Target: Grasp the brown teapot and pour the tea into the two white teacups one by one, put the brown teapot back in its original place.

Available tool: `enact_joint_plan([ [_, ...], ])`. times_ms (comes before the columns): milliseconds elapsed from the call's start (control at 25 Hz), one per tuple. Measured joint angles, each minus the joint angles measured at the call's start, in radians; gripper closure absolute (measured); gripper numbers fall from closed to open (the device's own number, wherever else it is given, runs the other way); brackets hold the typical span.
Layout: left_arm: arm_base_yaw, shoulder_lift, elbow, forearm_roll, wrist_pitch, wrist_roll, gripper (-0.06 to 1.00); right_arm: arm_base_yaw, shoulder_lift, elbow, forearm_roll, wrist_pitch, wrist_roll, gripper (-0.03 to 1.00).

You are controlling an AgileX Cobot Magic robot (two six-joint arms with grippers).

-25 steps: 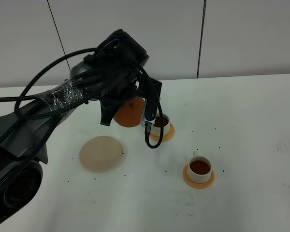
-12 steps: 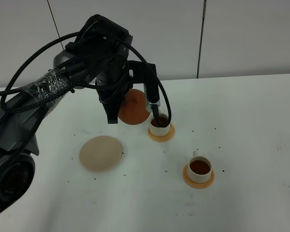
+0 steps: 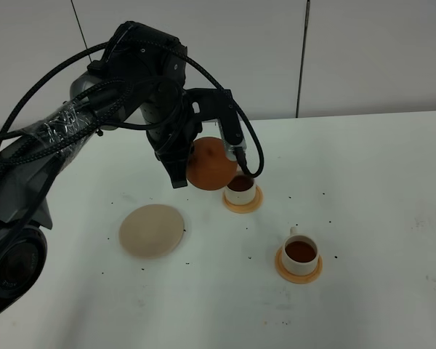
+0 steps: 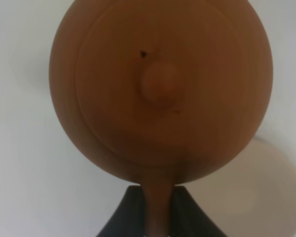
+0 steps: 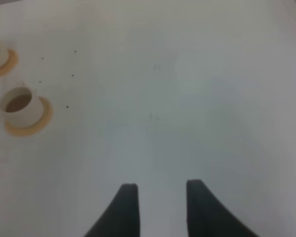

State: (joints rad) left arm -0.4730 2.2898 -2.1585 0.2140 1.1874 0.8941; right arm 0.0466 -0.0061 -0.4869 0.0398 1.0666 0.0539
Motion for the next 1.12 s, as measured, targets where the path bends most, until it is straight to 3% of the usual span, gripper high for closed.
enact_joint_plan([
  [560, -0.002, -0.041, 0.041, -0.024, 0.001, -0.033, 0.77, 0.0, 0.0, 0.0, 0.0, 0.0, 0.0, 0.73],
  [880, -0.002, -0.262, 0.286, 0.032, 0.0, -0.128, 0.77, 0.0, 0.0, 0.0, 0.0, 0.0, 0.0, 0.73],
  [1120, 0.017, -0.3, 0.47, 0.042, -0.006, -0.188, 0.77, 0.0, 0.0, 0.0, 0.0, 0.0, 0.0, 0.73],
])
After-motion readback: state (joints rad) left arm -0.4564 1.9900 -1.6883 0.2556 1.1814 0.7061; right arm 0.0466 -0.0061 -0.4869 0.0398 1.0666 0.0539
